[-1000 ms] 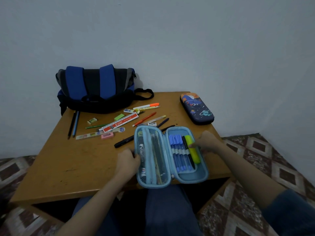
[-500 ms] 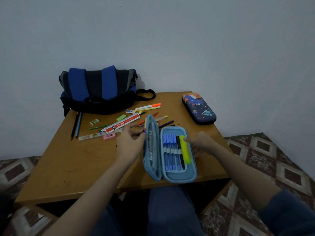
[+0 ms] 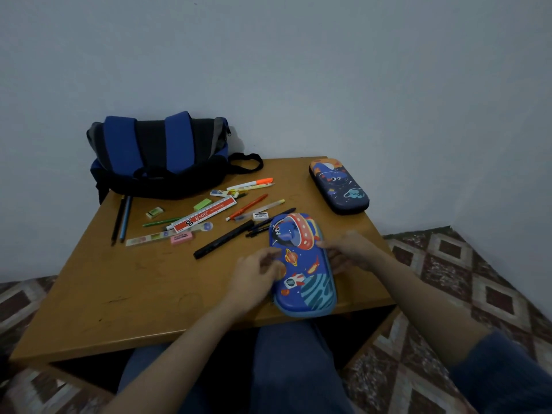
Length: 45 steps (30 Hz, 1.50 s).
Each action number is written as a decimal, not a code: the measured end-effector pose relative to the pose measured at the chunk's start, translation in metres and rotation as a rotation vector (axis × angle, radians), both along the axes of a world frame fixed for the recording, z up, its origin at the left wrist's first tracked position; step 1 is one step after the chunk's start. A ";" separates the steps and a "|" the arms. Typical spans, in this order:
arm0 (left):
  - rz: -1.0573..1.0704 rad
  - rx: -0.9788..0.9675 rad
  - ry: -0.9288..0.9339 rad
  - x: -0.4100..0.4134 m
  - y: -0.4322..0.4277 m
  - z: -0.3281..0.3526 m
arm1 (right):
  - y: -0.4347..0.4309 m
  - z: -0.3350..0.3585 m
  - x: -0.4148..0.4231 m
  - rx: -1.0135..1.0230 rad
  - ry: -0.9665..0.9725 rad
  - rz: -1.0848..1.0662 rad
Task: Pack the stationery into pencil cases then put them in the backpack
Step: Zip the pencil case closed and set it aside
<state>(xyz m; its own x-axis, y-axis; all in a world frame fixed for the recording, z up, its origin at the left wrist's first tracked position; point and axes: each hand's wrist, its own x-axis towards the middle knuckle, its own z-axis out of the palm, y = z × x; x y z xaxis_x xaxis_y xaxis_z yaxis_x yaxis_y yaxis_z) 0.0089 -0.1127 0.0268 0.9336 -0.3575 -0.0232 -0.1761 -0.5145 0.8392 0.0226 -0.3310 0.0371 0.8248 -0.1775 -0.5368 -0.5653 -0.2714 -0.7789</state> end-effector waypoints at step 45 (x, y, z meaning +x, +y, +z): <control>-0.036 0.158 -0.160 -0.080 0.003 -0.040 | 0.038 -0.009 0.020 -0.238 -0.012 0.016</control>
